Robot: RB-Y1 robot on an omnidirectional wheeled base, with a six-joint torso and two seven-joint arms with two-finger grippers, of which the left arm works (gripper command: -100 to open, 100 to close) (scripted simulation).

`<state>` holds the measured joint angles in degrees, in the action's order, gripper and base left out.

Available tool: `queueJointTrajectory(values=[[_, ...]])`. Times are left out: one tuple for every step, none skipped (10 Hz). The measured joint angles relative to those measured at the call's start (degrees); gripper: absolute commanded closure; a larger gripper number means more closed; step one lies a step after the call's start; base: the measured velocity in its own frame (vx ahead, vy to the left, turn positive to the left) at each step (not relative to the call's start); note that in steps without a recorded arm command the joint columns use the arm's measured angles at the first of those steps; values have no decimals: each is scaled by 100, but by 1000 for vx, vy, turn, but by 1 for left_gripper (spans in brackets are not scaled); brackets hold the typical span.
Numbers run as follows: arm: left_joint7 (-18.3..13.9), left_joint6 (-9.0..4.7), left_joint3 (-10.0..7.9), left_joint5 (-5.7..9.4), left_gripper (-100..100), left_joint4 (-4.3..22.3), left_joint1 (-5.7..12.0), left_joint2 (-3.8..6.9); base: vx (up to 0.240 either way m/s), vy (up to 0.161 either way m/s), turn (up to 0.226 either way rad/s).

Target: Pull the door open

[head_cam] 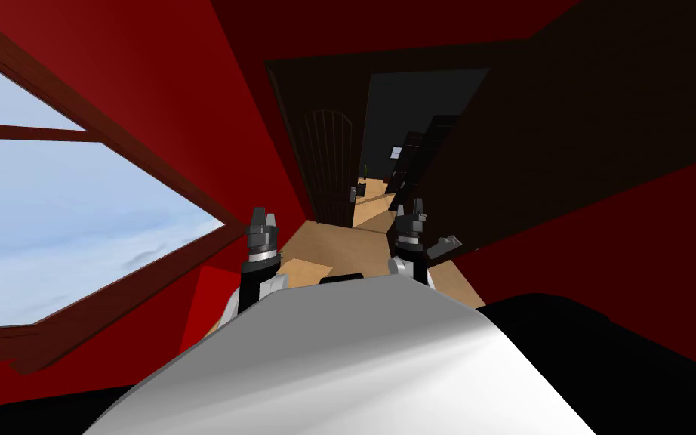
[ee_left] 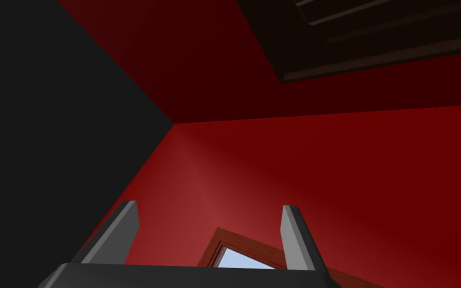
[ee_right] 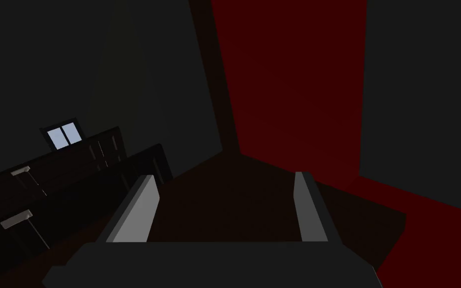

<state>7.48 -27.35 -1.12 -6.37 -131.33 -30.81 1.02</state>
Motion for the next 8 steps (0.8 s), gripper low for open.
queueJointTrajectory(values=[[-27,10,-14,24,-100,114,68,41,139,-59,-58],[-57,30,-5,41,-100,212,112,73,120,-92,-48],[-80,67,13,53,-100,320,184,99,114,-81,-35],[-103,117,18,65,-100,402,257,123,96,-66,-29],[-120,102,20,79,-100,525,301,138,108,-72,-69],[-146,117,26,97,-100,652,379,166,114,-56,-54],[-168,134,44,109,-100,765,432,183,125,-70,-67],[-201,152,56,131,-100,896,490,213,117,-54,-48]])
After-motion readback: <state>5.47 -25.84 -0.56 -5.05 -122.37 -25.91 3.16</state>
